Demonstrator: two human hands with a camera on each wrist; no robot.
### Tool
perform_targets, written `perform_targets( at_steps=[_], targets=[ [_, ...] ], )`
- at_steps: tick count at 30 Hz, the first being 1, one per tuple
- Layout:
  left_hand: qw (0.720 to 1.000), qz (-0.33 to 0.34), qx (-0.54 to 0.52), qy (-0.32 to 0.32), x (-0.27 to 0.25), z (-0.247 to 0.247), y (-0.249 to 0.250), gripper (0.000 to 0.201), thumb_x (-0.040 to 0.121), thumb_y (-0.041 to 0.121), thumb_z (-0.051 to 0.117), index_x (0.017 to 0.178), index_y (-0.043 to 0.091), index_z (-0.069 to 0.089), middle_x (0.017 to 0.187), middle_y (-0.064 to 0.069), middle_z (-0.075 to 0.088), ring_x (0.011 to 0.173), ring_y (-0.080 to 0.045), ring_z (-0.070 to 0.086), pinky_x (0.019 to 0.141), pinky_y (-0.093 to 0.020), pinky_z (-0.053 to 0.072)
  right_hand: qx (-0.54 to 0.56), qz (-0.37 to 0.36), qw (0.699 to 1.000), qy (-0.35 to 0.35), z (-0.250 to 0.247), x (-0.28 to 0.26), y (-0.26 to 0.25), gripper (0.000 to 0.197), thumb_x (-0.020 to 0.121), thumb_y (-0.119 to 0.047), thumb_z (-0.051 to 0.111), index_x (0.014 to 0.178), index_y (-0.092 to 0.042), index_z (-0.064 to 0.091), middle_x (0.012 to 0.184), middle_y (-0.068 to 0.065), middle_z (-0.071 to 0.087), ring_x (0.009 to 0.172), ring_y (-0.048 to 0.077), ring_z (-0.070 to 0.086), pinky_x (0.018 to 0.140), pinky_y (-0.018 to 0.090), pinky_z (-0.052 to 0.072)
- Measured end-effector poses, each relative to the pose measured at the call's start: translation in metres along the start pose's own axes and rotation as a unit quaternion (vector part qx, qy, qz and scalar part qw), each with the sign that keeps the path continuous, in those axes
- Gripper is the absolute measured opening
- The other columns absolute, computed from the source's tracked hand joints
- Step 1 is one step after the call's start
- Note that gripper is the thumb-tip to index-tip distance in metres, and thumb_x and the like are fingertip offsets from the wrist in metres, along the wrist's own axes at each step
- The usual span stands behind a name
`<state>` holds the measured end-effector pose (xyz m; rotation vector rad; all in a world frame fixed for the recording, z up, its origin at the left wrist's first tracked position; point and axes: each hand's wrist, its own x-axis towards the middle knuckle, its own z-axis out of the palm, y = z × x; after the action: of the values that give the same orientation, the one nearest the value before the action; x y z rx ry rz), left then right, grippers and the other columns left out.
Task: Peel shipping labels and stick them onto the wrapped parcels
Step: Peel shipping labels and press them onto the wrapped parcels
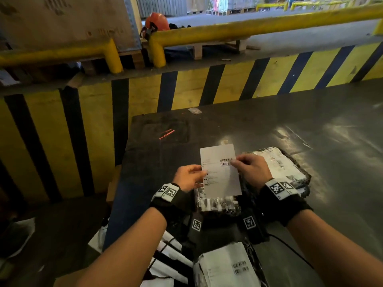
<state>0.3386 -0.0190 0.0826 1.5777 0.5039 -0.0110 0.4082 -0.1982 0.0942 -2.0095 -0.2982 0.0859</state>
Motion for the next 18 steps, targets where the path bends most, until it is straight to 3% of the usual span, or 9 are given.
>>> perform_targets(
  at_steps=[2,6,8,12,18],
  targets=[
    [1.000,-0.006,0.002,-0.005,0.005,-0.002,-0.007,0.016,0.086,-0.002,0.060,0.102,0.002,0.059,0.083,-0.007,0.065,0.065,-0.013,0.063,0.055,-0.022,0.056,-0.005,0.018,1.000,-0.012,0.006,0.003,0.005,0.006,0.083,-0.020,0.067,0.082,-0.014,0.070,0.073,-0.002,0.066,0.067,0.011,0.060,0.065,0.021,0.045],
    [1.000,-0.017,0.000,-0.016,0.012,-0.006,-0.020,0.017,0.084,-0.011,0.057,0.086,0.006,0.058,0.078,-0.008,0.063,0.051,-0.005,0.065,0.048,-0.020,0.055,-0.057,0.058,0.996,-0.040,0.014,0.010,0.017,0.014,0.082,-0.022,0.068,0.093,-0.014,0.071,0.088,0.003,0.069,0.085,0.018,0.064,0.084,0.031,0.050],
    [1.000,-0.025,0.005,-0.013,0.016,-0.006,-0.025,0.019,0.082,-0.015,0.057,0.087,0.003,0.058,0.078,-0.008,0.062,0.050,-0.006,0.064,0.046,-0.018,0.054,-0.099,0.071,0.991,-0.055,0.018,0.013,0.023,0.022,0.082,-0.022,0.068,0.102,-0.013,0.070,0.099,0.005,0.072,0.092,0.020,0.065,0.088,0.031,0.050],
    [0.999,-0.027,0.034,0.021,0.027,-0.002,-0.036,0.028,0.079,-0.017,0.059,0.107,-0.009,0.059,0.076,-0.007,0.062,0.062,-0.015,0.061,0.047,-0.016,0.052,-0.164,0.077,0.982,-0.057,0.028,0.017,0.026,0.025,0.085,-0.020,0.063,0.110,-0.014,0.068,0.109,0.004,0.070,0.102,0.018,0.063,0.082,0.015,0.037],
    [0.994,-0.037,0.091,0.038,0.041,-0.008,-0.054,0.031,0.077,-0.009,0.067,0.106,0.002,0.065,0.102,-0.017,0.068,0.084,-0.026,0.068,0.069,-0.030,0.060,-0.179,0.106,0.976,-0.071,0.042,0.022,0.031,0.019,0.087,-0.020,0.061,0.103,-0.014,0.070,0.103,0.009,0.071,0.087,0.019,0.063,0.075,0.019,0.043]
  ],
)
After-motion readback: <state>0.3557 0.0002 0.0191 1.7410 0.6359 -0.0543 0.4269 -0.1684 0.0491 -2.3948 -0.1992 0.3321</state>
